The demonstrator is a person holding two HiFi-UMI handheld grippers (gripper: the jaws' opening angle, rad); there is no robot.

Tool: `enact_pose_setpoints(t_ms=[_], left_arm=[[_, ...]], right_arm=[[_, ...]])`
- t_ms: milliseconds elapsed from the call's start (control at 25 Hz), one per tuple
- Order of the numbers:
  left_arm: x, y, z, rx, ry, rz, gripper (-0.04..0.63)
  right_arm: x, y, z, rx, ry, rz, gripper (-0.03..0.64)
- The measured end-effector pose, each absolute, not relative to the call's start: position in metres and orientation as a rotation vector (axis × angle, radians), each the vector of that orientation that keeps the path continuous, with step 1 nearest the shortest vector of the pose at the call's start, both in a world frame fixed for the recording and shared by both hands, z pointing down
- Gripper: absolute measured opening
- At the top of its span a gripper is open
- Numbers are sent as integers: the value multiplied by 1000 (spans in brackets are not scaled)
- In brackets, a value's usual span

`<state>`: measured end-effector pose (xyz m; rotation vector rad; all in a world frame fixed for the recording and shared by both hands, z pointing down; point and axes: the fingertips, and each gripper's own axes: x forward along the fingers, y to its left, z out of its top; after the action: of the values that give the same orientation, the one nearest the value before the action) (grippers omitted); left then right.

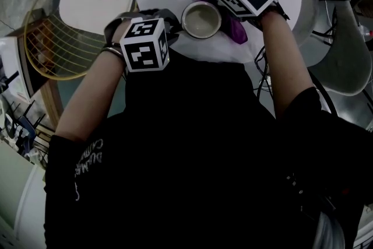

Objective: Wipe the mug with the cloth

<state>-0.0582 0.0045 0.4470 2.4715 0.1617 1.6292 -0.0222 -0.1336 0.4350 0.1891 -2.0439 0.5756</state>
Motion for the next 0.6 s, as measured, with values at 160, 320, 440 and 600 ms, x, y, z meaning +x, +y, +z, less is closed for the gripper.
enact_pose_setpoints(t_ms=[160,320,440,600], left_arm=[[-59,4,448,2464,134,1641,98],[-61,1,448,2451,104,1644,97],[-59,-1,448,2438,77,1640,95],[-60,-3,447,2413,38,1627,93]], right_arm=[[-26,-133,436,162,-2031,557,83],[-31,-132,437,112,-2015,519,83],[-32,-132,438,75,-1998,493,81],[-38,-131,438,15,-1976,444,81]])
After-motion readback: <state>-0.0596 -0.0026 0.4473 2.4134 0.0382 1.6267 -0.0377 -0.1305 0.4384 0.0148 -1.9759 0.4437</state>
